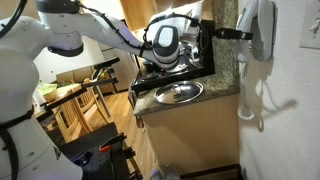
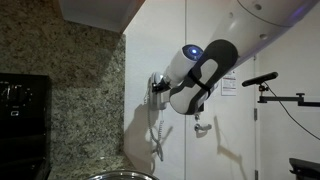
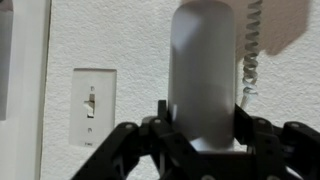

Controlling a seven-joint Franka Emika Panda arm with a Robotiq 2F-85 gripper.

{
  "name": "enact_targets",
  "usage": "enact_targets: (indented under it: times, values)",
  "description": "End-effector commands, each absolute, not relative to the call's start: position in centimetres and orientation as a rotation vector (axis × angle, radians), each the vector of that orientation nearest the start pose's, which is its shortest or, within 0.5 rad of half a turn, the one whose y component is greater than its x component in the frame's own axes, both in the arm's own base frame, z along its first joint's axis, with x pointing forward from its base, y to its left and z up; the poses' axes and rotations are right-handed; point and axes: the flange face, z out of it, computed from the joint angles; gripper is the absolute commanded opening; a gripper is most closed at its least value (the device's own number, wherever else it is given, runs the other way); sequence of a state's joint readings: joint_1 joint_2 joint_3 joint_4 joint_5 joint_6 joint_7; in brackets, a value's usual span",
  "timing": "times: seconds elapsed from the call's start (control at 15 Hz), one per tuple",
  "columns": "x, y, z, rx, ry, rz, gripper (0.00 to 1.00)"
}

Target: Hang the intercom headset on the holder

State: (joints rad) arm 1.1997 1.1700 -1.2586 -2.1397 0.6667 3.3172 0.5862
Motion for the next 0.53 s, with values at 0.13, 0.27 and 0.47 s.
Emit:
enact_targets:
  times: [0.13,0.27,0.47]
  values:
    - [62.8,0.2,31.9,-2.807,0.929,-2.015,0.34]
    - [63.3,0.2,31.9,-2.806,0.924,-2.014,0.34]
    - [63.8,0.0,32.0,-2.794,0.929,-2.013,0.34]
